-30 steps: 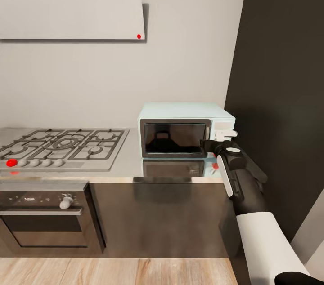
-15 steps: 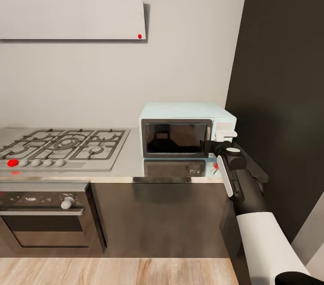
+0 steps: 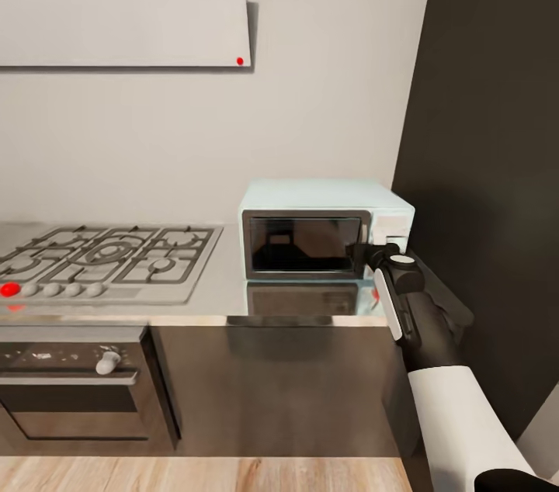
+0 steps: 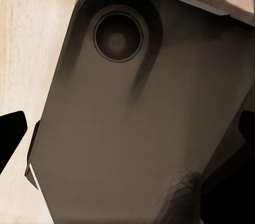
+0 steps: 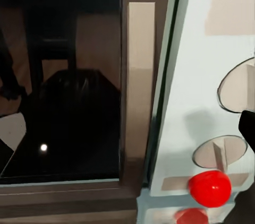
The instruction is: In the kitchen, take the popcorn bag from the countertop, put it into the microwave, and heat it until the popcorn is cooked so the cooked popcorn ends up inside the bag.
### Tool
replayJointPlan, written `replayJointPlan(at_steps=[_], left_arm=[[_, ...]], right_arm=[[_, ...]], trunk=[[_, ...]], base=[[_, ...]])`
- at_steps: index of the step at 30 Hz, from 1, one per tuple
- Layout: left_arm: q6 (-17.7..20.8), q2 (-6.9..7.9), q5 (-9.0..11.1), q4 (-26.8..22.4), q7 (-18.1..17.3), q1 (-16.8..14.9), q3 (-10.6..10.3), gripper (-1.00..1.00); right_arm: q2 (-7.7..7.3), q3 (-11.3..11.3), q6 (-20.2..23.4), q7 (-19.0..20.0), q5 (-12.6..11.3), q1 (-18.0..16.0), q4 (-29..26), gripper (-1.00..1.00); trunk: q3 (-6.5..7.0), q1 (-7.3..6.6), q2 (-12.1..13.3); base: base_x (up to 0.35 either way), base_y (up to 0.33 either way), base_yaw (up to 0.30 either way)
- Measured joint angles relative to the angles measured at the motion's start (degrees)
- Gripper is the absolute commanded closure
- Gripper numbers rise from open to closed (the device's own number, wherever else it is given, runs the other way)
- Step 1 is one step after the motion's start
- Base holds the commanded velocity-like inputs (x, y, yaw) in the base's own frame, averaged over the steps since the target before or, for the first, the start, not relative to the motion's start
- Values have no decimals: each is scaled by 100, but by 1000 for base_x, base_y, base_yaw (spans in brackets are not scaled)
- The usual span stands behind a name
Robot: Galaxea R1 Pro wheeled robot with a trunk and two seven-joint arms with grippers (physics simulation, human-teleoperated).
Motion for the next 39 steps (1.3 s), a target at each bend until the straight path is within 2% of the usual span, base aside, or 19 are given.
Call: replayJointPlan(at_steps=[28,29,39], left_arm=[[0,1,6,0,0,0,9,-100],[1,1,5,-4,0,2,11,-100],[1,0,9,-4,0,2,11,-100]], right_arm=[[-45,-8,-24,3,-6,0,36,-100],[-44,-2,-11,-23,-71,-1,42,-100],[-44,-3,75,-16,-77,65,-89,-100]], trunk=[[0,0,0],[-1,-1,-2],[-1,0,-3]], base=[[43,0,0],[93,0,0],[14,0,0]])
